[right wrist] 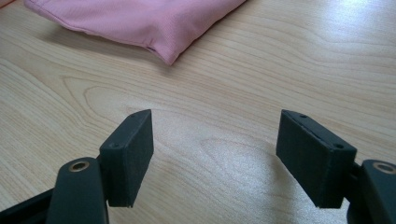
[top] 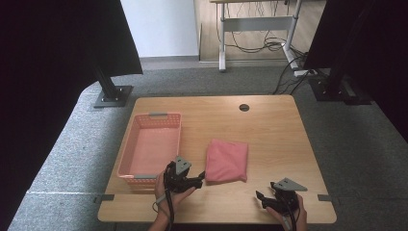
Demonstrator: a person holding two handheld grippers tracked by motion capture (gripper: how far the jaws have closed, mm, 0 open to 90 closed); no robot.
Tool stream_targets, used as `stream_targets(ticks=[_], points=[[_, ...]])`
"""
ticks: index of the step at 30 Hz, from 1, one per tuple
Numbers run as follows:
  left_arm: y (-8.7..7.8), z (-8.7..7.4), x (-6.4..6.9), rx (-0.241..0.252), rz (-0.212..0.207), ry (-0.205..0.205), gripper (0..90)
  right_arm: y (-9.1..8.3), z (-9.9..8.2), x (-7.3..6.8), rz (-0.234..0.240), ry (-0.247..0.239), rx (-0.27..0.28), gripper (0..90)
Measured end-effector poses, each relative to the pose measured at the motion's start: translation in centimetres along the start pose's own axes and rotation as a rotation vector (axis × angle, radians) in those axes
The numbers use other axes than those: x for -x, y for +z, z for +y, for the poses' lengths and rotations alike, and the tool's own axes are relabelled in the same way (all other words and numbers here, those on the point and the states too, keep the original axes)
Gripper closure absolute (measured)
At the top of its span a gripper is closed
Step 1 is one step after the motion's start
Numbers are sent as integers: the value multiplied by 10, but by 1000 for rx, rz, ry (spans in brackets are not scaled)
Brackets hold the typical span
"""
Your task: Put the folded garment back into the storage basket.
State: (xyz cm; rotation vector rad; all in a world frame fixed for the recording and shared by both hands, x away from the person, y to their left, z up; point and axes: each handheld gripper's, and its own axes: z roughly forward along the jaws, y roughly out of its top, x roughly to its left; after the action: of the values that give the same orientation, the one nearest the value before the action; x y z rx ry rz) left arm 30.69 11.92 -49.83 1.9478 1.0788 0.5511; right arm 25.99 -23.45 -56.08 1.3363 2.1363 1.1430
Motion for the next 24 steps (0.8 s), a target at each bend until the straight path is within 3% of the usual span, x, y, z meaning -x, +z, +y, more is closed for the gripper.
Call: stream_targets(ticks=[24], points=[[12,4,-5,-29,20,-12,233,2,0,0,4,-1,-5,274]])
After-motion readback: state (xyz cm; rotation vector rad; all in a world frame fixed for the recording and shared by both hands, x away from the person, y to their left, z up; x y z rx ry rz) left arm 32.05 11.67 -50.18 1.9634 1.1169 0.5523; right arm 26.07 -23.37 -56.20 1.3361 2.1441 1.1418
